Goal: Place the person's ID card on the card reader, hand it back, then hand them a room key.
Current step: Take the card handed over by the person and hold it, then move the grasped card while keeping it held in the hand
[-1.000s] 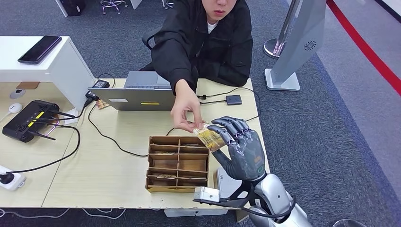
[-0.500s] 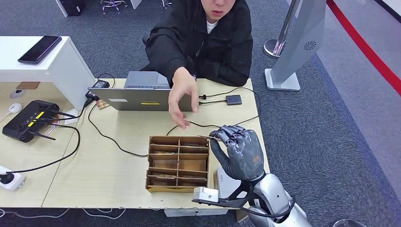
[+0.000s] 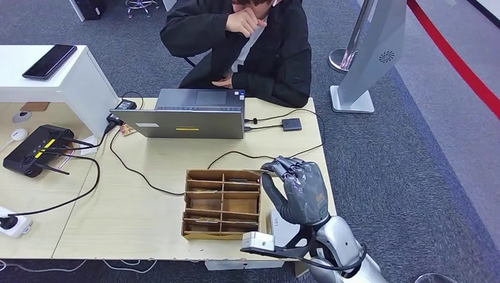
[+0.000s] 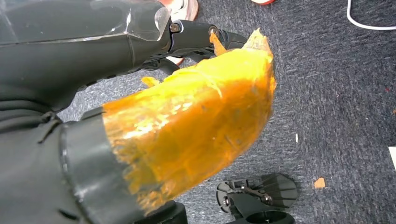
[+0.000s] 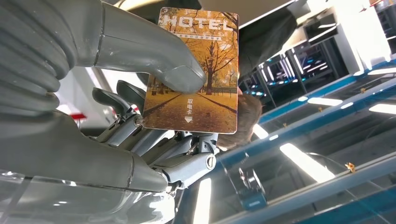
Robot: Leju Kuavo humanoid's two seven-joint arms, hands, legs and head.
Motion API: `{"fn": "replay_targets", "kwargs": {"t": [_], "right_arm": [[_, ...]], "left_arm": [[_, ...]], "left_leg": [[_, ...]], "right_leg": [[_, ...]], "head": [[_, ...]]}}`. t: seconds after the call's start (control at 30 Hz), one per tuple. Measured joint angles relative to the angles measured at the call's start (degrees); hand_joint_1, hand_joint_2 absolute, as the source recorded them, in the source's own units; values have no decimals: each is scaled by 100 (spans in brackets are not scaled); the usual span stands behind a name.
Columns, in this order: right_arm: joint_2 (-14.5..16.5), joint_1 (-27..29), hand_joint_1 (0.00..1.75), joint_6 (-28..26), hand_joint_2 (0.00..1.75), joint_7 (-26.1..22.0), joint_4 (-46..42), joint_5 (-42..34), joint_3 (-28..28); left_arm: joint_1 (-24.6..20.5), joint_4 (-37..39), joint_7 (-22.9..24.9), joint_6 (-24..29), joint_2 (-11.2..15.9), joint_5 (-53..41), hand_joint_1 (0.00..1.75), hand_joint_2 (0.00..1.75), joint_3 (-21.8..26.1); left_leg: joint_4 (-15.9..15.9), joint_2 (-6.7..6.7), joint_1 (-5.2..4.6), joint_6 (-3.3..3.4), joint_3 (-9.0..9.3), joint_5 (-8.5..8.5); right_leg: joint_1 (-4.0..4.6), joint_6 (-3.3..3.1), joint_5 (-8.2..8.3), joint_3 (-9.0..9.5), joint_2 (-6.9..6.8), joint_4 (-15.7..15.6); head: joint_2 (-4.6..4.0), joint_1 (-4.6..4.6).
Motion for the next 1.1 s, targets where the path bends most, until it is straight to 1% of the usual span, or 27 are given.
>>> {"fn": "replay_targets", "kwargs": {"t": [0.23, 0.63, 1.1], "right_arm": [[30, 195, 175, 55, 175, -145, 4, -513, -40], [149, 664, 175, 194, 175, -397, 78, -1182, -339], [277, 1077, 175, 327, 175, -559, 236, -1697, -670]], "left_arm": [[10, 2, -59, 33, 0, 115, 0, 0, 0], [47, 2, -142, 62, 0, 284, 0, 0, 0], [106, 2, -216, 91, 0, 414, 0, 0, 0]], "left_leg": [[0, 0, 0, 0, -1, 0], [0, 0, 0, 0, -1, -1], [0, 0, 0, 3, 0, -3]], "right_leg": [[0, 0, -1, 0, 0, 0], [0, 1, -2, 0, 0, 0], [0, -1, -5, 0, 0, 0]], "head": [[0, 0], [0, 1], [0, 0]]}}
